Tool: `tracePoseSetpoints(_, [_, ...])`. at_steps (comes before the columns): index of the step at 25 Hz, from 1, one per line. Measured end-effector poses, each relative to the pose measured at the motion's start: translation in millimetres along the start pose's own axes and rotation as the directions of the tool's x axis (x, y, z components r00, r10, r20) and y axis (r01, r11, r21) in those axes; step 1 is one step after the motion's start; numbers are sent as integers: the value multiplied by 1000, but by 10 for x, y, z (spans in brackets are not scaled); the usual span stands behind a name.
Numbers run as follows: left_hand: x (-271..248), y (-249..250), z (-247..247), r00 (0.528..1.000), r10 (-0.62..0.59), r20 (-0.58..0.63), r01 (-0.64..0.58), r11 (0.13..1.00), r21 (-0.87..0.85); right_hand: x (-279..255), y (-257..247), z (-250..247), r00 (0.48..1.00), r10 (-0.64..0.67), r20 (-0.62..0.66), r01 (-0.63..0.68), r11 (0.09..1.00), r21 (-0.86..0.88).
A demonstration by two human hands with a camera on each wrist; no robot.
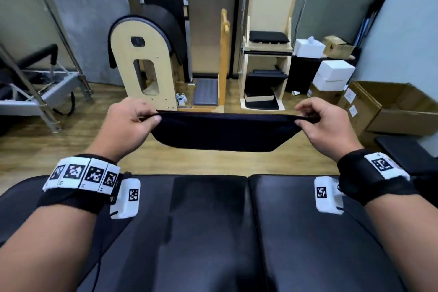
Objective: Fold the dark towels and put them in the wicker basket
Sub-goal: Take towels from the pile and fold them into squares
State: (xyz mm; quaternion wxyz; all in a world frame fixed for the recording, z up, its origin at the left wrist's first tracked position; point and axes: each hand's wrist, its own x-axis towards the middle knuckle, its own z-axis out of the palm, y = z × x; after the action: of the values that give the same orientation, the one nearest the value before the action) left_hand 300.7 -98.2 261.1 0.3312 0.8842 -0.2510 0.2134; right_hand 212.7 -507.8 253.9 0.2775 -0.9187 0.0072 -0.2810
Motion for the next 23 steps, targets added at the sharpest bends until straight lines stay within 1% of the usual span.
tracePoseSetpoints(2, [-321, 67, -71, 999, 40, 13, -41, 995, 87, -262, -45, -76, 990, -95, 99, 106, 988, -108])
tracePoseSetpoints(3, [-558, 91, -41, 998, 34, 49, -40, 991, 125, -452, -20, -49, 981, -103, 164, 128, 980, -150])
tracePoseSetpoints(4, [-832, 104, 29, 995, 8, 99, -21, 991, 129, -669, 30, 14, 972, -83, 218, 121, 979, -164])
tracePoseSetpoints(5, [-1129, 114, 127, 986, -34, 164, 14, 992, 122, -925, 100, 107, 964, -41, 262, 84, 984, -157])
tracePoseSetpoints(6, [-1425, 85, 270, 968, -82, 237, 53, 991, 124, -1190, 187, 212, 951, 16, 308, 31, 988, -149])
tracePoseSetpoints(7, [-1771, 94, 415, 934, -156, 320, 109, 981, 159, -1512, 260, 312, 924, 89, 371, -33, 987, -157])
tracePoseSetpoints(8, [-2109, 105, 569, 880, -253, 402, 181, 961, 208, -1833, 326, 396, 884, 169, 436, -97, 978, -183])
tracePoseSetpoints(9, [-2450, 139, 703, 807, -353, 473, 257, 932, 256, -2153, 395, 472, 826, 256, 502, -158, 960, -230])
tracePoseSetpoints(10, [-2758, 184, 815, 737, -424, 527, 316, 905, 285, -2469, 456, 538, 758, 330, 562, -211, 940, -267])
tracePoseSetpoints(11, [-3044, 232, 901, 677, -466, 570, 361, 885, 294, -2765, 503, 579, 689, 383, 615, -252, 922, -293])
tracePoseSetpoints(13, [-3487, 313, 989, 599, -468, 650, 410, 876, 253, -3204, 559, 596, 563, 430, 706, -279, 903, -327])
tracePoseSetpoints(14, [-3652, 361, 998, 555, -450, 699, 404, 881, 246, -3339, 567, 565, 516, 427, 742, -260, 904, -340])
tracePoseSetpoints(16, [-3800, 437, 961, 446, -414, 794, 338, 899, 279, -3429, 558, 493, 463, 405, 789, -230, 914, -335])
tracePoseSetpoints(17, [-3831, 477, 927, 401, -406, 822, 325, 901, 287, -3440, 525, 459, 437, 396, 807, -222, 917, -330])
tracePoseSetpoints(18, [-3830, 493, 898, 366, -419, 831, 350, 889, 295, -3423, 485, 433, 418, 391, 820, -216, 920, -328])
tracePoseSetpoints(19, [-3791, 495, 873, 344, -440, 829, 398, 868, 296, -3384, 459, 427, 411, 389, 824, -209, 920, -330])
tracePoseSetpoints(20, [-3731, 471, 858, 336, -456, 824, 465, 841, 276, -3320, 455, 429, 418, 390, 820, -213, 920, -329])
tracePoseSetpoints(21, [-3653, 428, 849, 344, -466, 815, 520, 818, 248, -3237, 461, 439, 435, 397, 808, -228, 917, -328])
tracePoseSetpoints(22, [-3557, 378, 857, 369, -472, 801, 557, 802, 216, -3137, 476, 454, 456, 409, 790, -246, 911, -330])
tracePoseSetpoints(23, [-3450, 337, 868, 402, -485, 777, 568, 797, 204, -3043, 483, 460, 481, 421, 769, -262, 906, -332])
